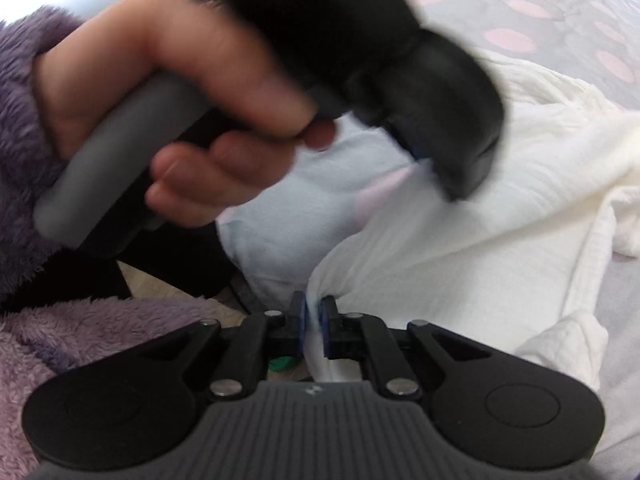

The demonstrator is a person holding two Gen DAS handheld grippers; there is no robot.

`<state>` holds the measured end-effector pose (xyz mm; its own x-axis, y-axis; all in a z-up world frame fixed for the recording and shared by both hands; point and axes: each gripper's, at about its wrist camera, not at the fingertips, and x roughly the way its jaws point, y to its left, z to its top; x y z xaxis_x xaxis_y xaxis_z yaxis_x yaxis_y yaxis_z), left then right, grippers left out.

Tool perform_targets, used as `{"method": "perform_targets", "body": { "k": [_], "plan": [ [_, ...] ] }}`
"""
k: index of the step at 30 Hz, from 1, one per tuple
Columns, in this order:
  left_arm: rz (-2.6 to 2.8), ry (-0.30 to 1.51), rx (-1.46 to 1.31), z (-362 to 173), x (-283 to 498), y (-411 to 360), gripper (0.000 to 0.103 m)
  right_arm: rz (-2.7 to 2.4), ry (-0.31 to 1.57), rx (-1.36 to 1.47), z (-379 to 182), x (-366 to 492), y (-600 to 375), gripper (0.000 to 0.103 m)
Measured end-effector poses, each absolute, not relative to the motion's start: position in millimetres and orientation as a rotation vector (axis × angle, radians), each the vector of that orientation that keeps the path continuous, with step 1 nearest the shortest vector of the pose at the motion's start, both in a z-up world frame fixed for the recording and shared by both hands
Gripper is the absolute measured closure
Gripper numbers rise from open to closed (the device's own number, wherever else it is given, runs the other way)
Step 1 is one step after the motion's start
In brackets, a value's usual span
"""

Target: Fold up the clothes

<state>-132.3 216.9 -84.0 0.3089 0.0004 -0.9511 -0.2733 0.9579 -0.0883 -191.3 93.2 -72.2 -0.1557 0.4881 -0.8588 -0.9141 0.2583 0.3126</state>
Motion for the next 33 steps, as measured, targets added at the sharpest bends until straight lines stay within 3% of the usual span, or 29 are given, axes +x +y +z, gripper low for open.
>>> {"method": "perform_targets", "body": {
  "k": [2, 7, 15, 19, 22, 26, 30, 33],
  "plan": [
    [0.234, 1.213, -0.260, -75, -136, 227, 0.101, 1.289, 1.140, -0.496, -68, -183, 87, 0.087],
    [0.358, 1.099, -0.269, -37, -138, 265, 0.102, 1.209, 1.065, -0.495, -43, -149, 68, 0.063],
    [0.520, 0.928, -0.133, 15, -107, 307, 0.102, 0.962, 0.918, -0.674, -22, -68, 41, 0.062],
    [0.568, 0.947, -0.092, 14, -76, 322, 0.100, 0.859, 0.883, -0.696, -21, -28, 32, 0.062],
    [0.571, 0.979, -0.053, 5, -64, 321, 0.090, 0.793, 0.851, -0.718, -20, -2, 29, 0.061],
    [0.558, 0.993, 0.049, -2, -66, 305, 0.084, 0.720, 0.819, -0.739, -19, 38, 33, 0.061],
    [0.532, 0.981, 0.126, -2, -77, 285, 0.058, 0.687, 0.787, -0.733, -26, 75, 42, 0.055],
    [0.503, 0.976, 0.128, 1, -83, 277, 0.055, 0.695, 0.767, -0.766, -36, 99, 50, 0.053]
  ]
}}
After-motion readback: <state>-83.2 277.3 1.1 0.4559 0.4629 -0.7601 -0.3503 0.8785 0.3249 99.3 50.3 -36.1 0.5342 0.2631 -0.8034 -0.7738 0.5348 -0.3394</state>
